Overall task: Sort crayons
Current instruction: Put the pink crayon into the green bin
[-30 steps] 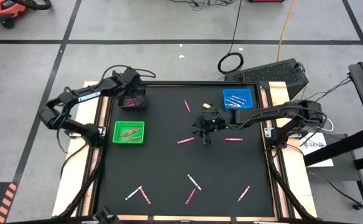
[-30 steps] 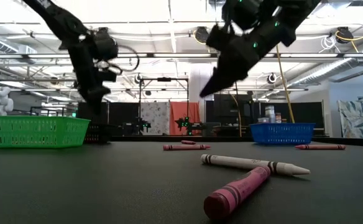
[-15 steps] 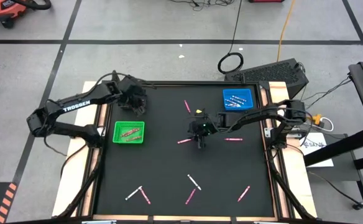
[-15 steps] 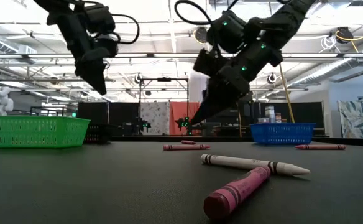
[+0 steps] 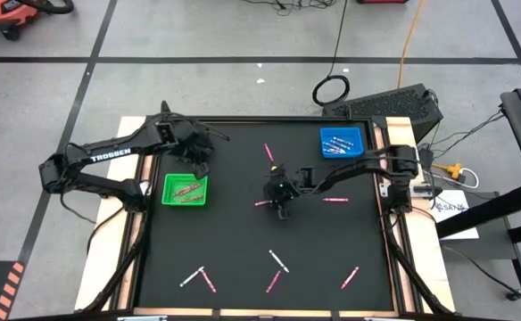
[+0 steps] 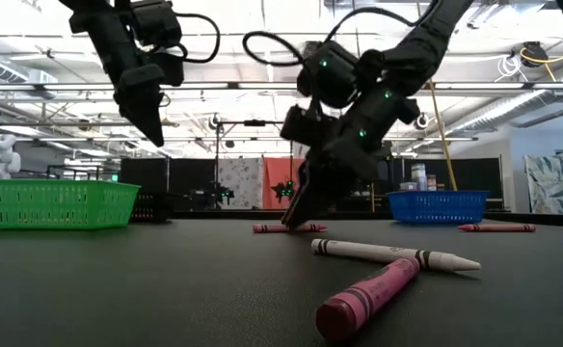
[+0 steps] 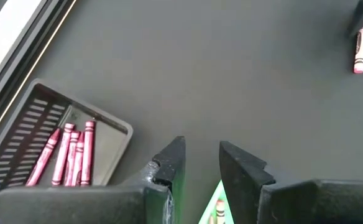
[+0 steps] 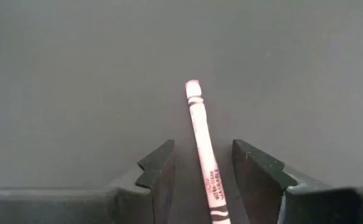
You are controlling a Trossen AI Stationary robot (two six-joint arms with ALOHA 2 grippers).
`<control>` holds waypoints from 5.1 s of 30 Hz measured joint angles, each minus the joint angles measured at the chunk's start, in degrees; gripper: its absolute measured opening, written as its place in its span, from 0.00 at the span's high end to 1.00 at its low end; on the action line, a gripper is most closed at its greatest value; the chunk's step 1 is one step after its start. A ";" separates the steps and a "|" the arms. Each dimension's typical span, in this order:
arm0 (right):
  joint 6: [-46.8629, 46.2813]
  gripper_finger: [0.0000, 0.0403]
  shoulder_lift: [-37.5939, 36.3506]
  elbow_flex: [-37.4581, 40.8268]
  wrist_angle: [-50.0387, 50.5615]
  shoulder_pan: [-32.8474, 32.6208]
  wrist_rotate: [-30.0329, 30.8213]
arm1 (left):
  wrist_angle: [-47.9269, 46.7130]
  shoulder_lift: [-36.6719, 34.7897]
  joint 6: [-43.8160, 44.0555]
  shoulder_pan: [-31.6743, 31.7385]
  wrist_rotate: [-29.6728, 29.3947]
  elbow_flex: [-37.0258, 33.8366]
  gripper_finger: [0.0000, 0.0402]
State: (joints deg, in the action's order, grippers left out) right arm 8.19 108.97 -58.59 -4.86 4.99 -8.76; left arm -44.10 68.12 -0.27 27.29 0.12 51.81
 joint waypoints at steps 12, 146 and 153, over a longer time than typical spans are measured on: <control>-2.01 0.68 1.38 -0.17 2.62 0.02 1.42 | 0.02 0.00 0.04 -0.06 -0.11 0.00 0.75; 8.37 1.00 -22.10 -17.29 -0.11 3.87 1.00 | 86.88 0.04 0.81 -16.76 6.82 -13.75 0.91; 5.99 0.95 -22.10 -17.29 -0.10 3.87 1.06 | 86.82 0.04 0.83 -16.76 6.71 -13.75 0.98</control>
State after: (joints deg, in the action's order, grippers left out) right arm 14.17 86.87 -75.88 -4.96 8.86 -7.70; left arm 42.72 68.16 0.56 10.52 6.83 38.06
